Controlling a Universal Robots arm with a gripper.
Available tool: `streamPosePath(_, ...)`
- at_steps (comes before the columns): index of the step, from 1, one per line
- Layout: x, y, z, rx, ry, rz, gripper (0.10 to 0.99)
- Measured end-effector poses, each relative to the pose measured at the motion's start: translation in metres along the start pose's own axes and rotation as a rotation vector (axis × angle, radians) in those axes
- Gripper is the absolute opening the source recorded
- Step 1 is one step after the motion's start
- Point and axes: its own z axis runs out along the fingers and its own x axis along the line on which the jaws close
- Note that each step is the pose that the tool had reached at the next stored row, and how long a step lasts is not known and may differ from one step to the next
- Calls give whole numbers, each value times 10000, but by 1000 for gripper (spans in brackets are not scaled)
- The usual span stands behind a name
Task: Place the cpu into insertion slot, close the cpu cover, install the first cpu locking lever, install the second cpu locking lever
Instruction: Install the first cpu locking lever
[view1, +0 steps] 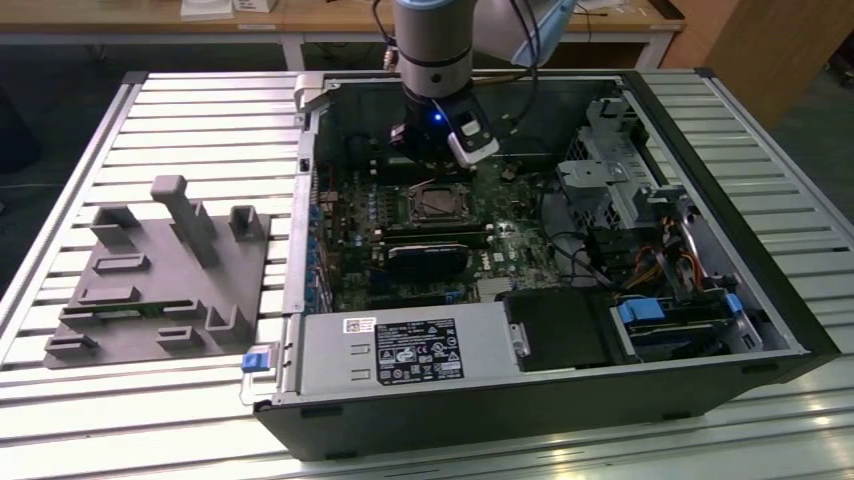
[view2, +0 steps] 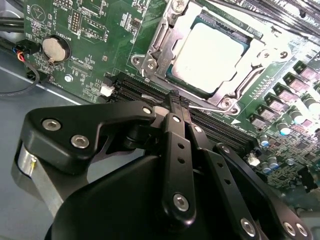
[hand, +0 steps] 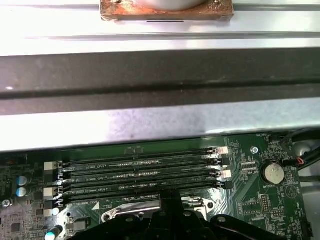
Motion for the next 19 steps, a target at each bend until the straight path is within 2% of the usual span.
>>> streamPosePath(7, 41, 8, 29, 48, -308, 41, 106)
streamPosePath(10, 64, 22, 39, 46, -358, 54, 106)
streamPosePath(15, 83, 53, 58, 47, -384, 83, 106)
streamPosePath(19, 86, 59, 73, 78, -434, 326, 106)
